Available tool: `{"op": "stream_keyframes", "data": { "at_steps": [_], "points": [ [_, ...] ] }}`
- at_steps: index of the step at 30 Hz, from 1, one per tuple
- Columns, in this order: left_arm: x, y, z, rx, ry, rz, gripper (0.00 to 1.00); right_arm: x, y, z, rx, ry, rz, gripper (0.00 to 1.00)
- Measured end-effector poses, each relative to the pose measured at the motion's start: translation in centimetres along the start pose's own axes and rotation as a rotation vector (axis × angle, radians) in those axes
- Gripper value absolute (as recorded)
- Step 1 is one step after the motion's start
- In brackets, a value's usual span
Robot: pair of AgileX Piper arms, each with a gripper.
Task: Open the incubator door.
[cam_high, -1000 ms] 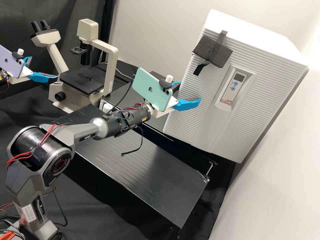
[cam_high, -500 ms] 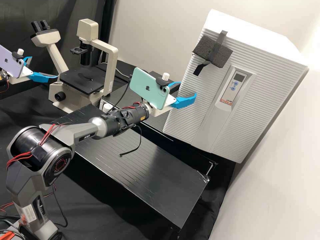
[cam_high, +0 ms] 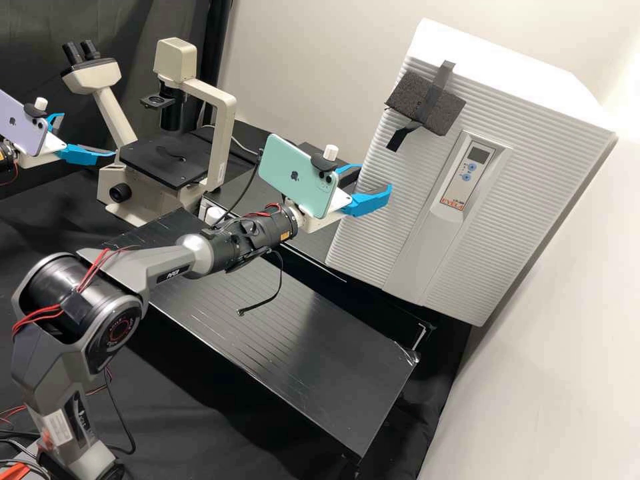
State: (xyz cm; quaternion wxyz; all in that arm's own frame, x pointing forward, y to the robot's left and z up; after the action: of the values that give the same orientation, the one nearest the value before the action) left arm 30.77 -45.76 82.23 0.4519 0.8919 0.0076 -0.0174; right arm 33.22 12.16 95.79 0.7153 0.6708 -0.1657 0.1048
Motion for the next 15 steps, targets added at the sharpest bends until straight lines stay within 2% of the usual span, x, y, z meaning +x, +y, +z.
{"op": "stream_keyframes", "data": {
  "at_steps": [15],
  "points": [
    [0.0, 0.0, 0.0, 0.0, 0.0, 0.0, 1.0, -0.37, 0.7, 0.79, 0.0, 0.011, -0.004, 0.0]
  ]
}}
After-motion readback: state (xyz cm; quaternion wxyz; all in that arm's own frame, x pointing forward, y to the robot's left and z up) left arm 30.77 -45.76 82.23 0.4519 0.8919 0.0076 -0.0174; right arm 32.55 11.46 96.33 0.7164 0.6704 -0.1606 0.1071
